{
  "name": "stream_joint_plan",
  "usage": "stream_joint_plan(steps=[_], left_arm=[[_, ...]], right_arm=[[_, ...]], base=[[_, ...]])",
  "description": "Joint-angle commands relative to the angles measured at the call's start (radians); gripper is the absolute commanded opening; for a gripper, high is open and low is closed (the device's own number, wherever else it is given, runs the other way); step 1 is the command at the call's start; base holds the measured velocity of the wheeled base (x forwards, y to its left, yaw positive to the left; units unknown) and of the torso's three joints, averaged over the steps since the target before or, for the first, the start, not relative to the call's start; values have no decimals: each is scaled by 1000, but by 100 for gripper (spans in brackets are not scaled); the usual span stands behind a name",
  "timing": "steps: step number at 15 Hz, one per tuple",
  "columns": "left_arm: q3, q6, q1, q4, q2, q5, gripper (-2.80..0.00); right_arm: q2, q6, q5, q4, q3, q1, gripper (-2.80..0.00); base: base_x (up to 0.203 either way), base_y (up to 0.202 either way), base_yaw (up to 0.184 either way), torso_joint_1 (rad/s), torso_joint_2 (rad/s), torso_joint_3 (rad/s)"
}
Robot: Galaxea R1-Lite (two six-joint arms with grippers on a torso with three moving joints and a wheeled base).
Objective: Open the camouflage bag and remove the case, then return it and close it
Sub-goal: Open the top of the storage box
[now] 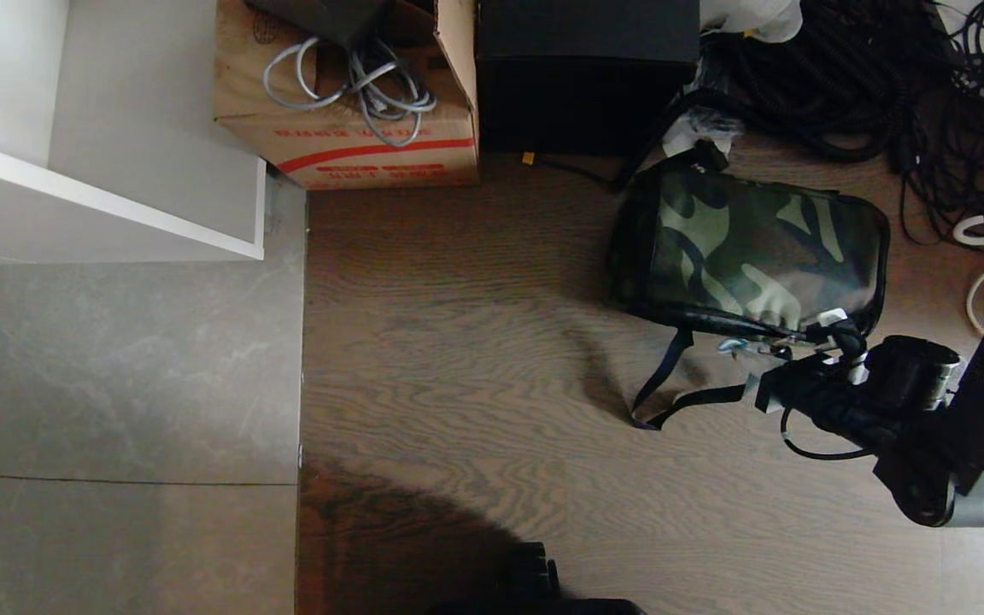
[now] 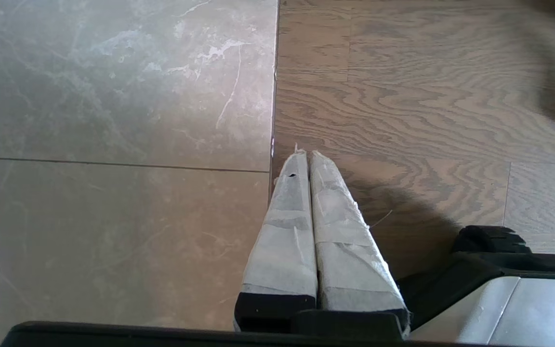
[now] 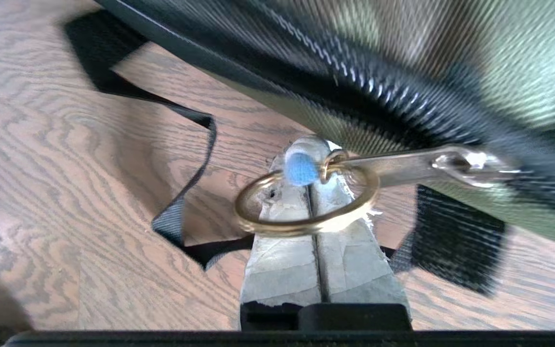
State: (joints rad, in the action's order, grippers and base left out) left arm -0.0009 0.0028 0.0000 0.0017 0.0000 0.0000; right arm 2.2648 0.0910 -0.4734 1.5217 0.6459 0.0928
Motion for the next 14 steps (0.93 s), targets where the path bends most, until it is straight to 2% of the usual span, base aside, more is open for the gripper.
stream_joint_plan(steps=[1,2,4,8,14], left_arm=[[1,0,0,0,0,0,-280],[1,0,0,0,0,0,-280],[1,0,0,0,0,0,-280],[1,0,0,0,0,0,-280],[0,0,0,0,0,0,-280]], right_arm=[[-49,1,-4,8,-24,1,-280],[-73,-1,-3,8,-27,1,0],[-104,7,-4,-10,-57,1,0],[-181,10,-7,-199,-88,5,0],[-125,12,4,-87,-76,13,0]], base=[[0,0,0,0,0,0],[0,0,0,0,0,0],[0,0,0,0,0,0],[0,0,0,0,0,0],[0,0,0,0,0,0]])
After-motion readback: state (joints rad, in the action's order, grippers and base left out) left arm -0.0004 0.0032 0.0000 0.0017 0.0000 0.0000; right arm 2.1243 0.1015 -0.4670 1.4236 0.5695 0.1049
